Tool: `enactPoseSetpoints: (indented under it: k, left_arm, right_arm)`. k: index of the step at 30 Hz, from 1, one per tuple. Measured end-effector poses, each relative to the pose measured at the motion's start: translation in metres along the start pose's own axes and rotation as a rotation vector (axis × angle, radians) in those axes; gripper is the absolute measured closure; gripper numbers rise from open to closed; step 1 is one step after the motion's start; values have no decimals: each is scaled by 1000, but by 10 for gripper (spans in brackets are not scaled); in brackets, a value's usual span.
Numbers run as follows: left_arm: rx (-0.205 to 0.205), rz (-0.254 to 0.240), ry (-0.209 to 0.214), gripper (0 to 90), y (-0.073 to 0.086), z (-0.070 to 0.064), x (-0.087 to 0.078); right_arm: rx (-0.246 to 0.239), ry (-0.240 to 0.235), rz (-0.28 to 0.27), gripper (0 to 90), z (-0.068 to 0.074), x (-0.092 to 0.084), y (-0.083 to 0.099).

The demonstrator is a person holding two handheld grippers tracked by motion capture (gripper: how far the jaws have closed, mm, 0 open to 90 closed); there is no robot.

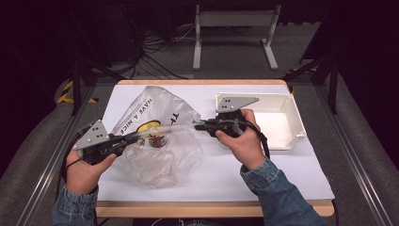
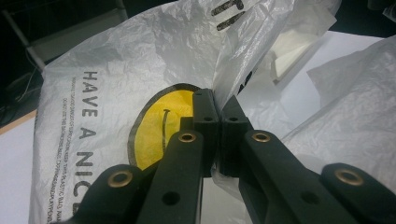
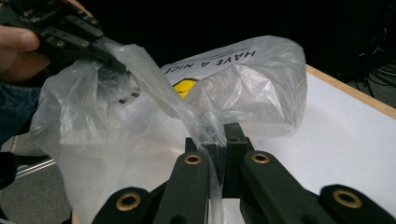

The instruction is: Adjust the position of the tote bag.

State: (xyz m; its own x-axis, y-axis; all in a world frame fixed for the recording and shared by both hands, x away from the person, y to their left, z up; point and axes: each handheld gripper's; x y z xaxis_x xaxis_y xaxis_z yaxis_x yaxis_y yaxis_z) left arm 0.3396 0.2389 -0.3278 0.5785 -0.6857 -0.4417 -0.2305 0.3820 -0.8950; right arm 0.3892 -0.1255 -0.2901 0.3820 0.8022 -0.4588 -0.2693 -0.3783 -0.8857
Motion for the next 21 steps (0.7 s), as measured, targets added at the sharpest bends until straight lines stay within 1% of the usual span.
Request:
enactPoseSetpoints:
  k: [3,6,8,11,12,13,14,15,16,17,18,19,21]
  left_arm:
    - [-14,8,-10,884,4,7,5]
    - [-36,-1,-16,884,6,12,7]
    - [-50,-6,-24,884,8,17,8]
    - [-66,-16,-31,884,11,24,11]
    - [-73,-20,-33,884,13,26,12]
    - [-73,-20,-33,883,13,26,12]
    - [-83,-20,-32,883,15,30,14]
    - [-94,-21,-31,884,18,33,15]
    - [-94,-21,-31,883,18,33,15]
    - [-111,-23,-31,882,21,36,15]
    - [-111,-23,-31,880,21,36,15]
    - [-127,-31,-19,880,22,37,15]
    - [-118,-37,-12,874,22,39,15]
  right_arm:
    - [3,20,3,899,-9,9,-7]
    - [9,40,1,880,-16,16,-12]
    - [18,45,4,862,-21,21,-13]
    - [19,53,-12,803,-27,26,-15]
    - [17,62,-16,762,-28,28,-15]
    - [17,62,-16,762,-28,28,-15]
    - [17,72,-18,723,-29,30,-15]
    - [17,93,-28,575,-31,33,-14]
    - [18,105,-39,483,-31,33,-14]
    - [14,121,-57,395,-30,33,-13]
    - [14,121,-57,395,-30,33,-13]
    - [11,127,-65,364,-29,32,-13]
    - [-16,128,-82,289,-24,27,-12]
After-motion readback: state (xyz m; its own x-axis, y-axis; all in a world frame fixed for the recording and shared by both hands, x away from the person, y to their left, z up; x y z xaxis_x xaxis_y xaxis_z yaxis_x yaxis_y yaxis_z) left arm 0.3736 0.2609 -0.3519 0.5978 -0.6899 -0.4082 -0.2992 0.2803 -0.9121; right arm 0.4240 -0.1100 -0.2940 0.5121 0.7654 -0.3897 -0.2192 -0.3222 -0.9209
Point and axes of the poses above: each handheld gripper's, and its own axes: x roughly forward along the jaws, y roughly out of its underside, z roughly to its left, and after that the axes turned 2 degrees about z, right-handed
